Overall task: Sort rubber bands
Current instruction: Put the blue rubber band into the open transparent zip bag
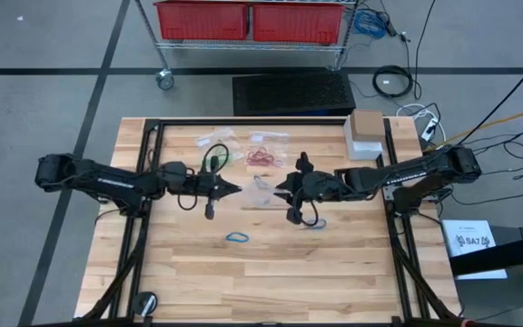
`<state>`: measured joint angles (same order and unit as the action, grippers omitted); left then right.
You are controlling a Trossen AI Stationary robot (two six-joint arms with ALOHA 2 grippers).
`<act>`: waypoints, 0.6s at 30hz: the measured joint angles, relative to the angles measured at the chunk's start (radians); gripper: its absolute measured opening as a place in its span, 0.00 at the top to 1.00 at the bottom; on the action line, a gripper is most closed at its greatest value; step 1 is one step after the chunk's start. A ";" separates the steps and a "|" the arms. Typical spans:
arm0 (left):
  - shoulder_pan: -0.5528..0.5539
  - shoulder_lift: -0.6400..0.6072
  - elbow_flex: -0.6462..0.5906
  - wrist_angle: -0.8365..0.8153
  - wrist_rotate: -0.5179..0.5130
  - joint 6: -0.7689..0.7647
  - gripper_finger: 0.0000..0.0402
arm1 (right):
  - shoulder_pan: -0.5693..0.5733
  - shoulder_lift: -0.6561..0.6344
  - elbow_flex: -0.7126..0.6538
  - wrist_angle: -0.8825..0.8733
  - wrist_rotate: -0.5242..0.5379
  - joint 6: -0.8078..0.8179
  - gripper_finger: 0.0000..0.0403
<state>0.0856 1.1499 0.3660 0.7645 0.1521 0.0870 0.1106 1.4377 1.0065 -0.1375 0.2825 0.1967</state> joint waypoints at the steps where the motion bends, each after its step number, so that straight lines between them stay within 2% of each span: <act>1: 0.000 -0.018 0.000 -0.016 -0.004 0.004 1.00 | 0.000 -0.011 0.000 -0.007 0.000 0.000 0.82; 6: 0.000 -0.122 0.000 -0.143 -0.049 0.027 1.00 | 0.002 -0.080 0.000 -0.038 0.002 0.000 0.69; 12: 0.000 -0.234 0.000 -0.261 -0.062 0.034 1.00 | 0.002 -0.164 0.000 -0.169 0.032 0.000 0.59; 15: 0.000 -0.278 0.000 -0.323 -0.091 0.051 1.00 | -0.006 -0.162 -0.001 -0.233 0.060 0.030 0.55; 18: 0.000 -0.326 0.000 -0.371 -0.131 0.052 1.00 | -0.031 -0.109 -0.045 -0.199 0.058 0.064 0.54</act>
<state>0.0856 0.8241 0.3664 0.3932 0.0216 0.1394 0.0796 1.3285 0.9617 -0.3362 0.3404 0.2607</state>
